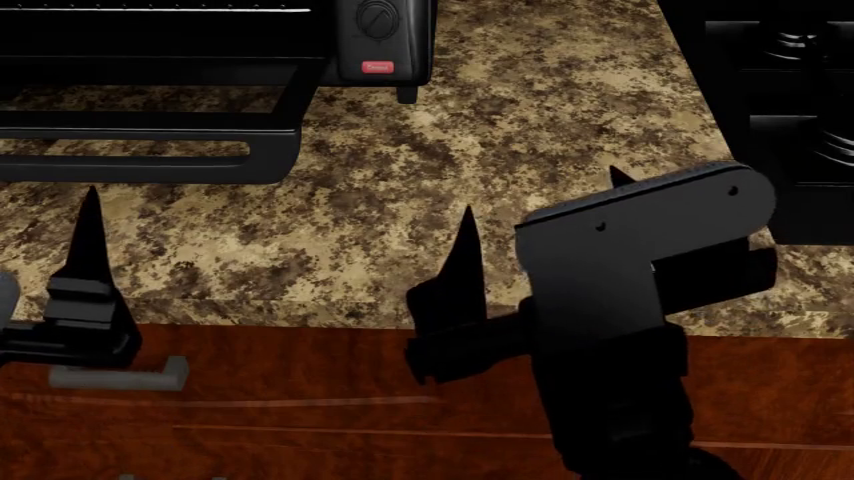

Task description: Fully slide the toaster oven rack0 out.

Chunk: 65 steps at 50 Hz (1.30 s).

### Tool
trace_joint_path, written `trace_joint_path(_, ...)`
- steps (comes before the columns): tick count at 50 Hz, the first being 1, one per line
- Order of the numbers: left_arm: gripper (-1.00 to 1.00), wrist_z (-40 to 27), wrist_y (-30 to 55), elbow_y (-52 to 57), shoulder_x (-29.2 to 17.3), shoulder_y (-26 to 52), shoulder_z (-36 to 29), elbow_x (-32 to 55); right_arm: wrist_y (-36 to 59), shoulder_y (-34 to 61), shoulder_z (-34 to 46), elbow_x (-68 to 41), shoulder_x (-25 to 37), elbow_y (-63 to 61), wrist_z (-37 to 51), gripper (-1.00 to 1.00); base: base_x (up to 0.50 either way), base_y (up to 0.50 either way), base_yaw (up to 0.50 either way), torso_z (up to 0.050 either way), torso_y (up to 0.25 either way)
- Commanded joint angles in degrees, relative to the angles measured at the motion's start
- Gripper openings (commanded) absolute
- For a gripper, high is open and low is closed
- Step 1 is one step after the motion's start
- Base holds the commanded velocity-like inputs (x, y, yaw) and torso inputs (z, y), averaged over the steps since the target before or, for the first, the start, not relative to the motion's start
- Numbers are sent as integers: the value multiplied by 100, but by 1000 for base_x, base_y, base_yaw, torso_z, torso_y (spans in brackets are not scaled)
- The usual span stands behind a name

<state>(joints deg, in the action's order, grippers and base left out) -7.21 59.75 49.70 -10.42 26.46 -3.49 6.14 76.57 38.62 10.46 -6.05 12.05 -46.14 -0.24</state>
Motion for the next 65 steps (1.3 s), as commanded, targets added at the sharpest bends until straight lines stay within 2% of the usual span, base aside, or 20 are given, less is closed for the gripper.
trace_joint_path(1,100,3,190,-18,-31,232,71,80,143,182,-6,-64,27,-14,-43,100,0,0,0,0,0)
trace_joint_path(42,100,-71,209,156,-196,236,86,194,184,231,-136,-188,26,-226,10,100,405,71,0,0,0)
trace_joint_path(55,100,-115,286,150,-274,304,37,196,273,259,-151,-228,58,-342,22,100,0,0,0,0,0)
trace_joint_path(60,100,-204,387,-86,-653,758,-629,-93,296,295,-201,-247,80,-345,-4,100,0,0,0,0,0)
trace_joint_path(65,100,-198,295,-572,-1209,1280,-1757,-548,283,277,-258,-276,117,-363,-35,100,0,0,0,0,0)
